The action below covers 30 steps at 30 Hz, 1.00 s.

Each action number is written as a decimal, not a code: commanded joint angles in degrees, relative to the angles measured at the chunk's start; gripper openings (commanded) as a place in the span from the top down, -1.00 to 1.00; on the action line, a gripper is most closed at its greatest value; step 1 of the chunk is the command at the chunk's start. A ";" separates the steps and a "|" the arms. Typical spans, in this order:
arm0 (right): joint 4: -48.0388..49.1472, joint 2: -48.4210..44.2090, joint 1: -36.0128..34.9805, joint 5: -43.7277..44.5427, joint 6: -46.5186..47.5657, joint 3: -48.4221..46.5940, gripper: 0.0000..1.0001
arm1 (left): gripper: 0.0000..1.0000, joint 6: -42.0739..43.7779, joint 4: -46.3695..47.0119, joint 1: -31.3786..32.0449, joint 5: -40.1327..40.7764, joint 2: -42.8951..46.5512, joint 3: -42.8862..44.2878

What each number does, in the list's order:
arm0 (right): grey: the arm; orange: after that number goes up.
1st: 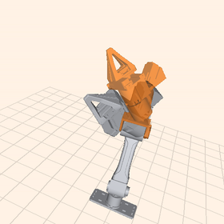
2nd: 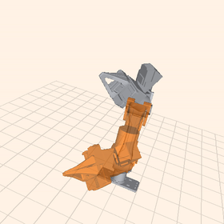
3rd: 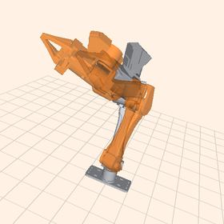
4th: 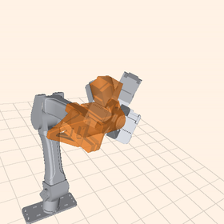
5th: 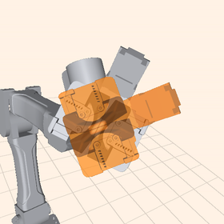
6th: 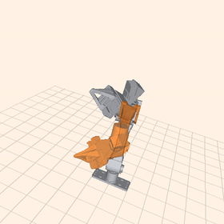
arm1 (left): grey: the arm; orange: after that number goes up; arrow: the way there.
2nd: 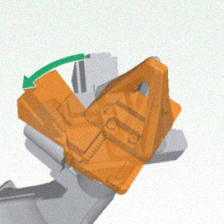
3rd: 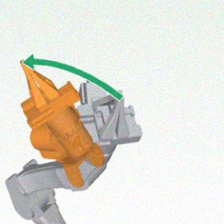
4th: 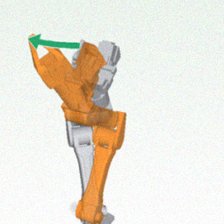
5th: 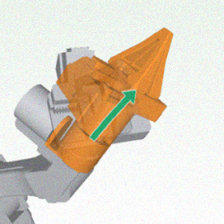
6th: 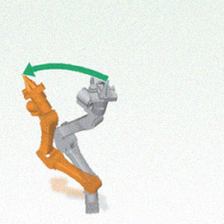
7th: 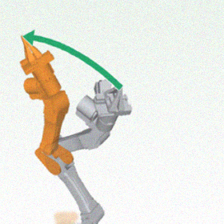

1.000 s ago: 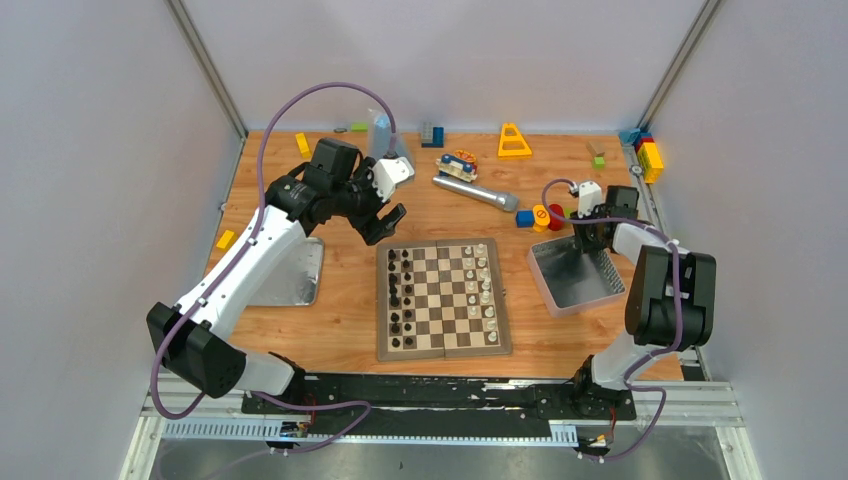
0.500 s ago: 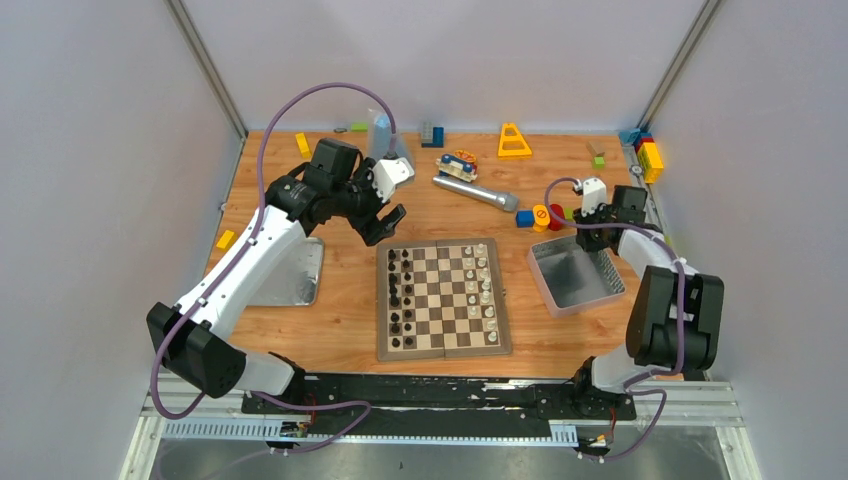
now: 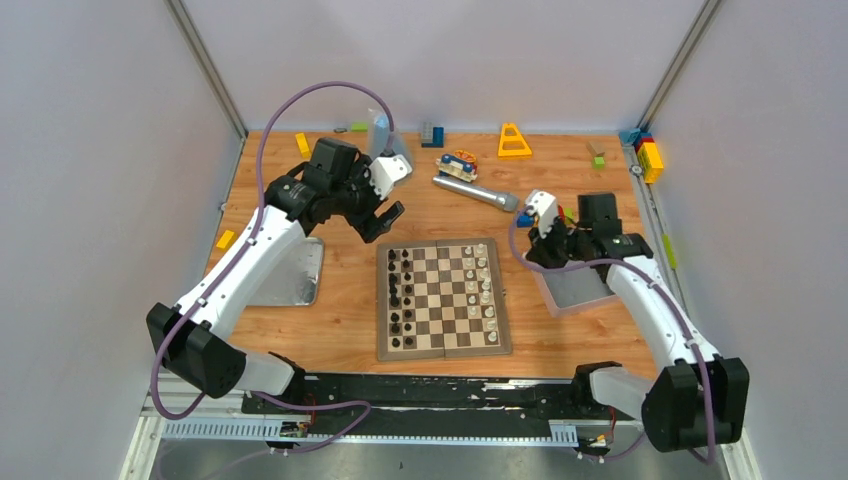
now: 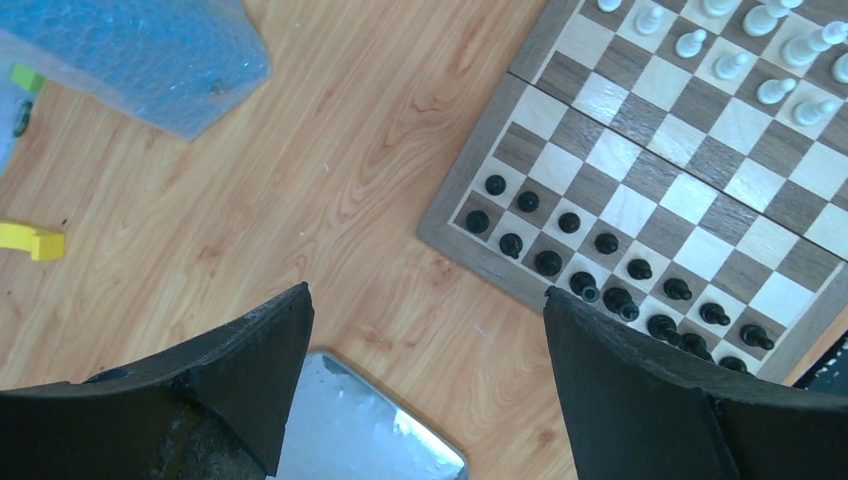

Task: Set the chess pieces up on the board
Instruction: Place the chess piece on the chessboard.

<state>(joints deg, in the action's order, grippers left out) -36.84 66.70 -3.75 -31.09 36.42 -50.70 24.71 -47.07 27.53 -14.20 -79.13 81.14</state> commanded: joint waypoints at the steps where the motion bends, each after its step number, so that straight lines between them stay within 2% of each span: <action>1: -5.54 -2.39 -11.30 -3.32 1.08 -0.52 1.00 | -0.87 -1.42 3.30 -1.32 2.67 2.78 0.38; 6: -6.25 -2.22 -24.41 -0.73 -0.22 0.07 1.00 | -0.98 -1.90 4.82 -3.11 3.81 3.82 -0.38; 12: -4.44 0.54 -33.54 1.84 -0.65 2.74 1.00 | -1.00 -1.52 6.54 -5.38 3.17 4.87 -1.63; 17: -2.07 3.52 -37.21 3.86 -0.78 4.33 1.00 | -1.00 -2.42 7.27 -6.75 2.33 5.17 -2.28; 30: 2.51 9.72 -40.55 7.41 -2.18 4.68 1.00 | -1.00 -3.41 8.04 -7.05 -0.51 5.48 -2.46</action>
<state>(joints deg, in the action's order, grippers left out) -37.50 75.40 -43.13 -25.12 35.00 -45.87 22.81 -41.04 20.86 -12.71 -75.81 78.48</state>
